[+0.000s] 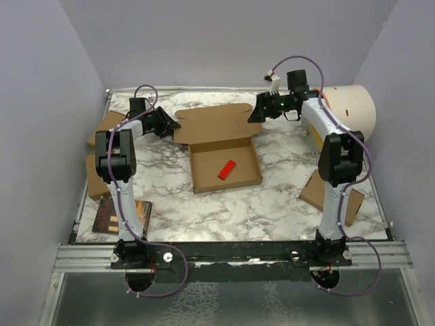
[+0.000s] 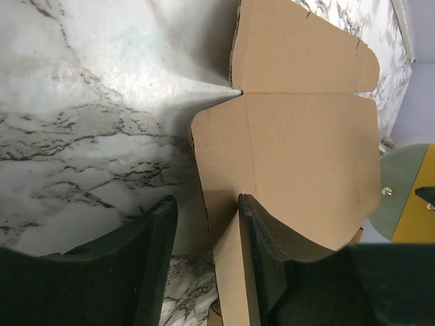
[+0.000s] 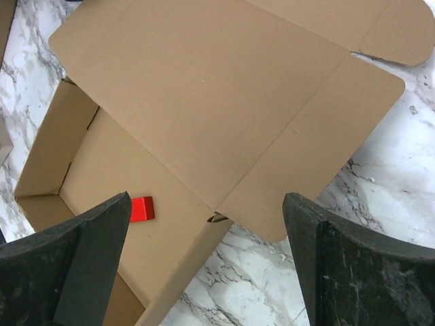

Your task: Fold the paper box

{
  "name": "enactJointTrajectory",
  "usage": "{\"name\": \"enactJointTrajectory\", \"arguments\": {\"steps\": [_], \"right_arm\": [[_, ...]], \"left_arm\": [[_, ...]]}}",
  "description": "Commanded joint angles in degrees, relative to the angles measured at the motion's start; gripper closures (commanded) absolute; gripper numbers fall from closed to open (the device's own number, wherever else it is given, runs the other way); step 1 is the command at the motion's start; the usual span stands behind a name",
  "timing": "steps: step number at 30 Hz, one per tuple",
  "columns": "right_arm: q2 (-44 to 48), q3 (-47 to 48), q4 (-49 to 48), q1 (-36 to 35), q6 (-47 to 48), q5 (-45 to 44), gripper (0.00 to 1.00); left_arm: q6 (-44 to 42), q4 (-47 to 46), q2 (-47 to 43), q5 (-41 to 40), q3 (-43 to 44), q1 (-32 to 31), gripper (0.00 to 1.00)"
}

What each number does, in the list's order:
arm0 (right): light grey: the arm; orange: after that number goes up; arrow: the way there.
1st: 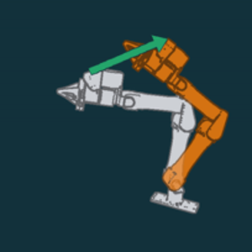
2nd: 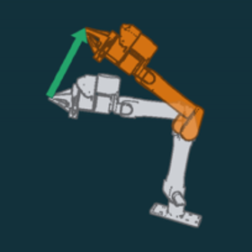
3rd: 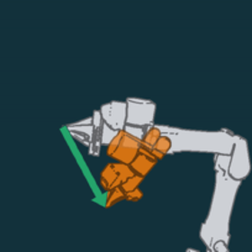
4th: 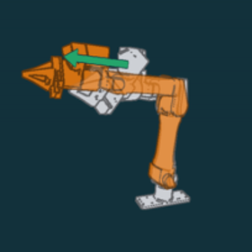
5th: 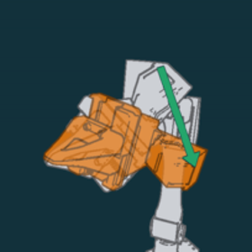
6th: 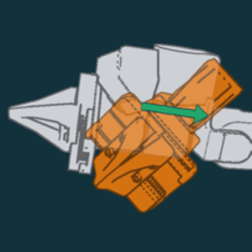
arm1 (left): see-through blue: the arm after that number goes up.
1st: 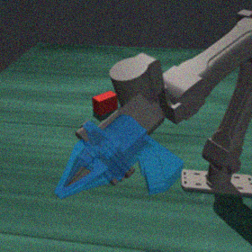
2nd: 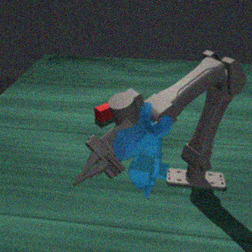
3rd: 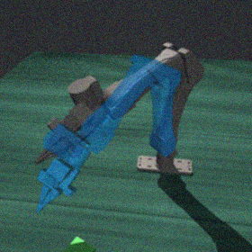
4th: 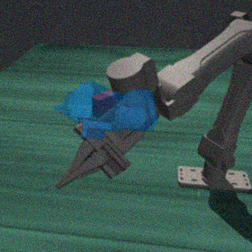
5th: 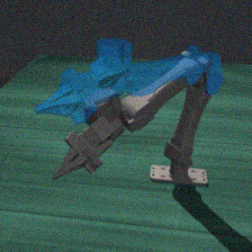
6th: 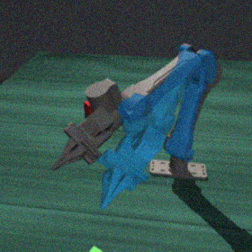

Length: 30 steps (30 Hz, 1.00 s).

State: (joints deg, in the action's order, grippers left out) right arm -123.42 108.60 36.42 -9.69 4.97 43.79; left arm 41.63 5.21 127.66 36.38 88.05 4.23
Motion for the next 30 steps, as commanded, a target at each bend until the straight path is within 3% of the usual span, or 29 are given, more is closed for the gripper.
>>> {"name": "enactJointTrajectory", "arguments": {"steps": [1, 7, 9, 13, 15, 30], "right_arm": [[4.5, -2.6, -3.4, -0.2, -0.5, 1.7, 0.07], [5.6, -4.0, -4.1, -0.2, -0.7, 1.8, 0.07], [6.2, -4.5, -4.4, -0.2, -0.6, 1.8, 0.07], [7.2, -6.3, -5.2, -0.2, -0.7, 2.0, 0.07], [7.8, -7.4, -5.7, -0.2, -0.5, 1.9, 0.07], [12.8, -16.8, -10.5, 0.1, 2.7, 3.0, 0.04]], "left_arm": [[0.5, -0.5, 2.2, -1.4, 2.4, -0.8, 0.57], [1.6, -2.4, 4.2, 1.0, 3.8, -0.8, 0.60], [1.8, -3.3, 4.4, 1.7, 3.6, -0.8, 0.67], [2.1, -5.8, 3.5, 3.2, 2.0, -0.8, 0.93], [1.5, -7.2, 2.0, 3.3, 0.4, -0.8, 0.99], [-13.4, -23.7, -22.2, 2.5, -28.0, 0.7, 1.00]]}}
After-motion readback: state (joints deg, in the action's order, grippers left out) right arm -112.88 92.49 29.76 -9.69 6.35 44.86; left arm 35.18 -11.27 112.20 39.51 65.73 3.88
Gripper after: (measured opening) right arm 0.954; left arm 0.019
